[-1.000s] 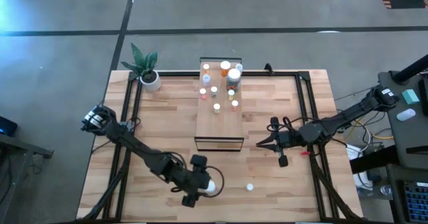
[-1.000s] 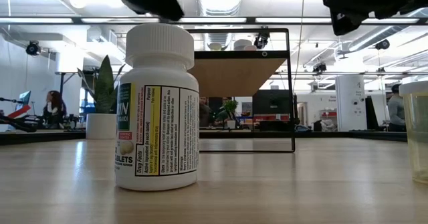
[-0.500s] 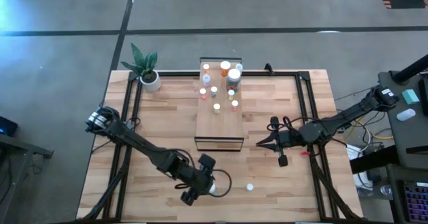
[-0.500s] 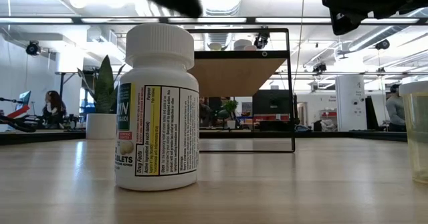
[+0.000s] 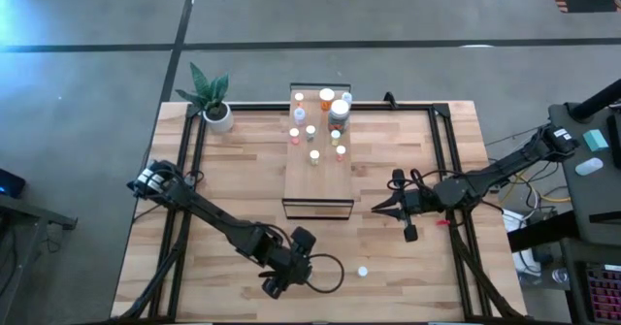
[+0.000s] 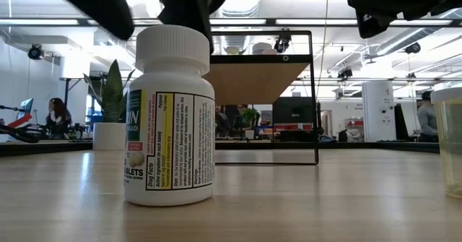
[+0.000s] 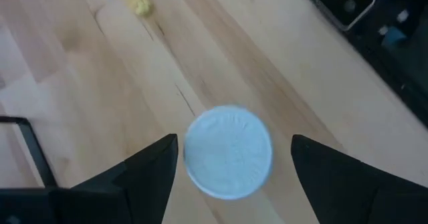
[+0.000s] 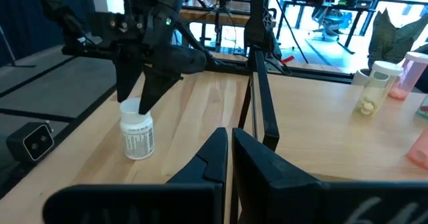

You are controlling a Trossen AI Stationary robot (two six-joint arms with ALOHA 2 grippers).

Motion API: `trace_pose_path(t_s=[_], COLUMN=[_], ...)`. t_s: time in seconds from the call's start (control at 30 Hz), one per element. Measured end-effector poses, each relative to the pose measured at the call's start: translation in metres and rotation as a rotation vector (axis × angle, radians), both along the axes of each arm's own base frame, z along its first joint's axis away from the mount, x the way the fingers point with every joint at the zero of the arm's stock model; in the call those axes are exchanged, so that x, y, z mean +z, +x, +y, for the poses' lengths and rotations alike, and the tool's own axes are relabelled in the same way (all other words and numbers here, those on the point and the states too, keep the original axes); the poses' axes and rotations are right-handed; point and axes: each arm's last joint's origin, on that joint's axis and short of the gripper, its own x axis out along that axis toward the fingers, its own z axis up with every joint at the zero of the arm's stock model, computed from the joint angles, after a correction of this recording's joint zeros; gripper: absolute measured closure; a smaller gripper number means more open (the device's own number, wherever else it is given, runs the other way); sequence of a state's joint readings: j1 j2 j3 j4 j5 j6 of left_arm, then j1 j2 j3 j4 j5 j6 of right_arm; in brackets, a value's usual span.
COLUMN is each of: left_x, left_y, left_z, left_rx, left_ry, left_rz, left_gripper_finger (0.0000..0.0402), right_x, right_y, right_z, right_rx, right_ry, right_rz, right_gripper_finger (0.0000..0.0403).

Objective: Pick and place medicine bottles onto shelf by color
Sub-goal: Put the white medicine bottle on the shelf

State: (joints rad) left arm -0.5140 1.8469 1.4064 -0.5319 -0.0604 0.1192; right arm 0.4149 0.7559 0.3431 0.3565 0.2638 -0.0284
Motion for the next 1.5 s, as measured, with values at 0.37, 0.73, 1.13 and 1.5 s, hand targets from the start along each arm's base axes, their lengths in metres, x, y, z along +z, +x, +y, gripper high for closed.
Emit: trace_pose_path(t_s=[0.37,0.73,1.13,1.5], left_x=[-0.005,-0.005,0.026,0.134], left_y=[0.003,0.004,0.002,-0.038], left_z=[0.006,0.007,0.014,0.041], left_rx=[0.009,-0.005,0.102,0.374], left_ry=[0.025,0.034,-0.039,-0.108], left_rz=[-0.032,-0.038,-0.032,-0.01], left_gripper_finger=[0.0132,0.0226,0.0228,0.0228], right_x=[0.0,0.0,-0.001,-0.001], right_y=[0.0,0.0,0.0,0.0], right_z=[0.0,0.0,0.0,0.0], right_rx=[0.0,0.0,0.0,0.0], right_ry=[0.002,-0.001,-0.002,-0.002], right_rz=[0.0,0.0,0.004,0.01], right_gripper_finger=[0.039,0.039,0.039,0.039])
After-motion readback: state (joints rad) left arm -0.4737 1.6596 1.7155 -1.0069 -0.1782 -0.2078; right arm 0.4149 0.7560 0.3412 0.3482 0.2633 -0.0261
